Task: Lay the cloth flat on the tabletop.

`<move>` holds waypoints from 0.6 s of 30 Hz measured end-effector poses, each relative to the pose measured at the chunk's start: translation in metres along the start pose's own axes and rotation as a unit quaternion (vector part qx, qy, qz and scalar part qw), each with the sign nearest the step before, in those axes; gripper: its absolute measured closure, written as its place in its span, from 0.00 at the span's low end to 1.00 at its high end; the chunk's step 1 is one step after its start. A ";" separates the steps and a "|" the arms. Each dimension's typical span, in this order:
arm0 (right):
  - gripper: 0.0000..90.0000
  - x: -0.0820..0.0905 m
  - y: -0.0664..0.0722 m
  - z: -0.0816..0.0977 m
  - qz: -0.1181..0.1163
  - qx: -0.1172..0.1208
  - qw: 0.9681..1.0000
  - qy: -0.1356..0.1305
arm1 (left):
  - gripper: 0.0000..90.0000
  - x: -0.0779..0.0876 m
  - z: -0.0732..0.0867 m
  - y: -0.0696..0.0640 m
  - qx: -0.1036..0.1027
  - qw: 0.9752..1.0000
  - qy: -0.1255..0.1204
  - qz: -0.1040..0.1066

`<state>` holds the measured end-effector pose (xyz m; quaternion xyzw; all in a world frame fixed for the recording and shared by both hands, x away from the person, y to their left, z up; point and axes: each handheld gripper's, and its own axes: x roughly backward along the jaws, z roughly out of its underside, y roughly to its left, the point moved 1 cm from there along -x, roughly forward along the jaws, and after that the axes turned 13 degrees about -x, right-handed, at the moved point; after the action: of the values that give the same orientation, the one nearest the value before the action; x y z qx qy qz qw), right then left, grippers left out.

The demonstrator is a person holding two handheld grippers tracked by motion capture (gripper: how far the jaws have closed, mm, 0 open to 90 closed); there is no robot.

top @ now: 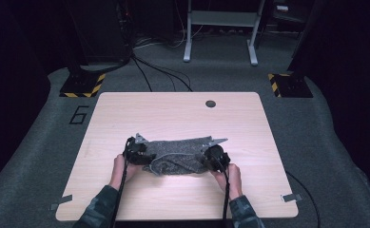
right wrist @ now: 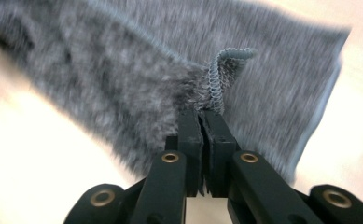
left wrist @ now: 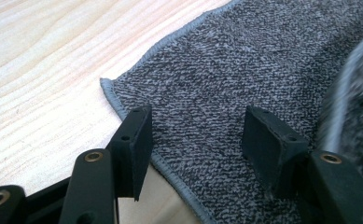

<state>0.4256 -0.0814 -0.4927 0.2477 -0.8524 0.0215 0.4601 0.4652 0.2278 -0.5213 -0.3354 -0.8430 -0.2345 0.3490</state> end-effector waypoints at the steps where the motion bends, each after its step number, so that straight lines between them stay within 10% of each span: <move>1: 0.90 0.000 -0.001 0.003 -0.001 0.002 1.000 0.003 | 0.47 0.000 0.000 0.000 -0.003 1.000 0.002 0.000; 9: 0.37 0.020 -0.019 -0.015 -0.024 -0.017 0.999 -0.046 | 0.28 0.016 -0.002 0.014 0.037 0.999 -0.023 -0.008; 18: 0.26 -0.008 -0.051 -0.054 0.021 -0.045 0.998 -0.050 | 0.23 0.003 -0.002 0.040 0.073 0.997 -0.006 -0.004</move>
<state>0.4933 -0.1084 -0.4772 0.2100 -0.8794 -0.0194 0.4267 0.4936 0.2541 -0.5109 -0.3068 -0.8613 -0.1723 0.3665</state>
